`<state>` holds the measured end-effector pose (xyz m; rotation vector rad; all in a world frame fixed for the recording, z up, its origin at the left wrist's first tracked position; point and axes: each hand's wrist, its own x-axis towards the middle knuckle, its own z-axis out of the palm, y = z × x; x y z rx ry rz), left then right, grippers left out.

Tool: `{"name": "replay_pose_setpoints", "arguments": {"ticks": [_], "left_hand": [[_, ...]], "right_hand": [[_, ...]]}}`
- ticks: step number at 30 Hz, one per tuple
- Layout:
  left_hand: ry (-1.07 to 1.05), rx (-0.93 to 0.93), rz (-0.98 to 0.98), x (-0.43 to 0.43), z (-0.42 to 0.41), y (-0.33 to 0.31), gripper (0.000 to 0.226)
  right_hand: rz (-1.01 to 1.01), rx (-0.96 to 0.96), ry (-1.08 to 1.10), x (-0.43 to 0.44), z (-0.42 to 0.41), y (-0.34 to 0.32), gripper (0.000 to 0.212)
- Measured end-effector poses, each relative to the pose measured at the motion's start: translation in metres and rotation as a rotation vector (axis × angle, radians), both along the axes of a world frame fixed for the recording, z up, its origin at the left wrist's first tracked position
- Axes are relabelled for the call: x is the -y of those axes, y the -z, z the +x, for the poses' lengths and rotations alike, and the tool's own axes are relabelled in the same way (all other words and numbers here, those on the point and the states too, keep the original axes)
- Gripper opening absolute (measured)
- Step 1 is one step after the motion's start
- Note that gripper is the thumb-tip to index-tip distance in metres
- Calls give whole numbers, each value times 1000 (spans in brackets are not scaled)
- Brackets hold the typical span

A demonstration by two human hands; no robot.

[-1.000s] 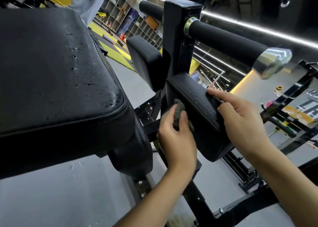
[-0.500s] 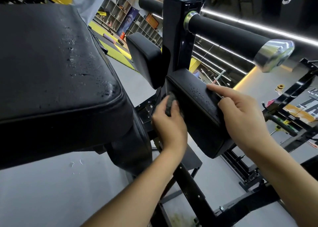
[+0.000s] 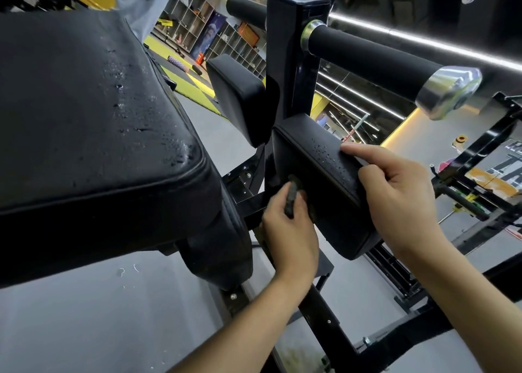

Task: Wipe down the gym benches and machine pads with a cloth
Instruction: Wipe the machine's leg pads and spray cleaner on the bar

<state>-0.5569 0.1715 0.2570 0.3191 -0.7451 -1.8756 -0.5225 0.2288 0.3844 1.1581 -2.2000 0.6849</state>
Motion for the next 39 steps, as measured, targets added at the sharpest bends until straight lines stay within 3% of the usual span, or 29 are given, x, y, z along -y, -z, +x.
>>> {"name": "replay_pose_setpoints", "arguments": {"ticks": [5,10,15,19,22,25,29,31,34,39], "left_hand": [[-18,41,45,30,-28,-4,18],[17,87,-82,1,-12,11,25],[26,81,77,32,-35,-3,16],[80,47,-21,6,-13,3,20],[25,56,42,15,-29,2,21],[47,92,91,19,-38,1,25],[77,45,-44,-5,-18,12,31],[68,67,37,8,-31,10,28],[104,95,113,15,-39,6,24],[195,58,6,-20,-5,13,27]], "right_hand": [[-13,-25,1,0,-1,0,48],[41,-73,-50,-1,-4,-1,49],[183,-239,-145,-6,-9,2,53],[251,-301,-187,-9,-12,-2,57],[262,-302,-185,-10,-11,-2,58],[215,-266,-212,-9,-10,-1,54],[13,-139,-243,-7,-13,1,46],[-47,-98,-253,-7,-14,3,46],[-66,-92,-249,-5,-15,4,46],[-100,-45,-268,-7,-14,5,45]]}}
